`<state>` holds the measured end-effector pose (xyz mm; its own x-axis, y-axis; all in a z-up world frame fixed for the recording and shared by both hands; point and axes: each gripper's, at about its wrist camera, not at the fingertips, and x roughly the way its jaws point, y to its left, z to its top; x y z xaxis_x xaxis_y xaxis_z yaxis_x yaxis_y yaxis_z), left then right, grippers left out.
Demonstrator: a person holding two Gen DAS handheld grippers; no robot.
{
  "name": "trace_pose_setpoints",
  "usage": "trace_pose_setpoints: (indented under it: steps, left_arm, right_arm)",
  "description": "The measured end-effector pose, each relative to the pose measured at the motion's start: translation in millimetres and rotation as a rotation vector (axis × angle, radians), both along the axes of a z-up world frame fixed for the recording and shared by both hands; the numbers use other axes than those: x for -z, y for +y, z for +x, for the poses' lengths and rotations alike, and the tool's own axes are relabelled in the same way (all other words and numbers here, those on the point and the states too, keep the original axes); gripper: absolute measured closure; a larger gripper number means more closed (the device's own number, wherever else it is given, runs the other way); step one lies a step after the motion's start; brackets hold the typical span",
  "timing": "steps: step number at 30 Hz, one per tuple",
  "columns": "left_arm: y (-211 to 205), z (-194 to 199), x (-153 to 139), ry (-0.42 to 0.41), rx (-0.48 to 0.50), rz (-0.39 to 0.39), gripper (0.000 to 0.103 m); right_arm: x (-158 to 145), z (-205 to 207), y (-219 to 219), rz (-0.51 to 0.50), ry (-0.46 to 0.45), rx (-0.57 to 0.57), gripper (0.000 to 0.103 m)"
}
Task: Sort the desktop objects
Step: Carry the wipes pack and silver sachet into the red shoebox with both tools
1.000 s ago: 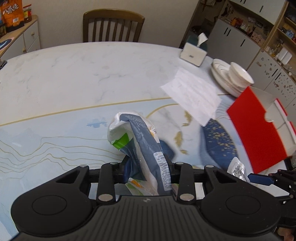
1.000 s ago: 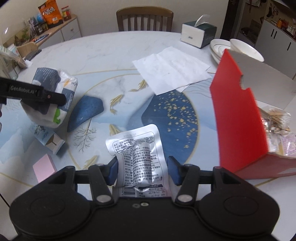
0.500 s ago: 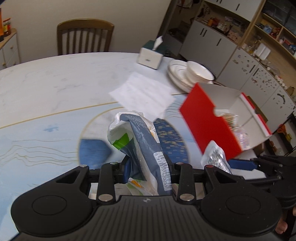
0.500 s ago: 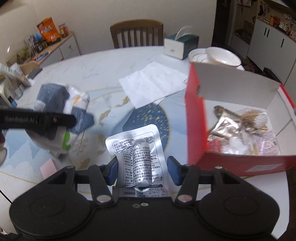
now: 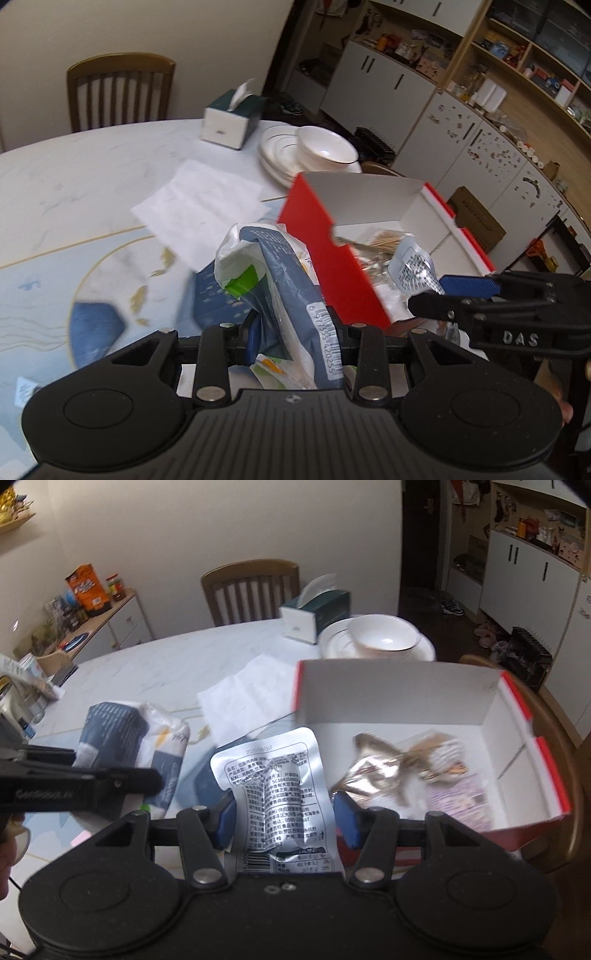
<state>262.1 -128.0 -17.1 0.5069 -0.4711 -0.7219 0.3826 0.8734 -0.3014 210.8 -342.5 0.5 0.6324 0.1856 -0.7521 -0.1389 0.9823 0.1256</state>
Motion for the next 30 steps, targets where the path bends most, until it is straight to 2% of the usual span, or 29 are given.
trace_pose_setpoints:
  steps: [12, 20, 30]
  left_arm:
    - [-72, 13, -7, -0.022, 0.076, 0.012, 0.07]
    - [-121, 23, -11, -0.041, 0.139, 0.048, 0.07]
    - [-163, 41, 3, -0.051, 0.183, 0.075, 0.07]
  right_arm:
    - [-2, 17, -61, -0.01, -0.029, 0.041, 0.05]
    - [2, 31, -97, -0.02, -0.034, 0.075, 0.05]
    - [19, 51, -133, -0.042, -0.012, 0.122, 0.05]
